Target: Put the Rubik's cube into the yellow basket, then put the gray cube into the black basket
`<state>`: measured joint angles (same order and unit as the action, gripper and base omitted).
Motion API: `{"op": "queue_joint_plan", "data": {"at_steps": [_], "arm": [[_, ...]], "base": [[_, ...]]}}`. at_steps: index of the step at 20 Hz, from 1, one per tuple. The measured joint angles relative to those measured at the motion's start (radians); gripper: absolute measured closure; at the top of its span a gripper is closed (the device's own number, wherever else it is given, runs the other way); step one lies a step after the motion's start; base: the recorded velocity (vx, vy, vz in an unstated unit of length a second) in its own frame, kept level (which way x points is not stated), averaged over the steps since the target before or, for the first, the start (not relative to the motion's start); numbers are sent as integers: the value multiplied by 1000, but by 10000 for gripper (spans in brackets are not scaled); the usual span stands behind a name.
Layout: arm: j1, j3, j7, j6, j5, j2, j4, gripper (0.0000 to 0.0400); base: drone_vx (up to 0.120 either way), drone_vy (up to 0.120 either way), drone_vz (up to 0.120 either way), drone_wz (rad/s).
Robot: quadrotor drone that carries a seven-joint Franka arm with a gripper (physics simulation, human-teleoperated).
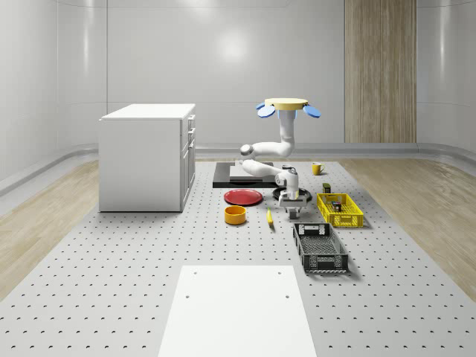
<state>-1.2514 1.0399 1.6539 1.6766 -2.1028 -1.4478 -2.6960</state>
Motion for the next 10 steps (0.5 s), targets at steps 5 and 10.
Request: {"op": "queue_joint_plan", "data": {"at_steps": [5, 10], "arm": [[2, 1, -13, 1, -1, 6, 13, 0], [-1, -17, -19, 8, -18, 14, 29, 0]], "base": [[0, 0, 0, 0], [0, 0, 0, 0]]}}
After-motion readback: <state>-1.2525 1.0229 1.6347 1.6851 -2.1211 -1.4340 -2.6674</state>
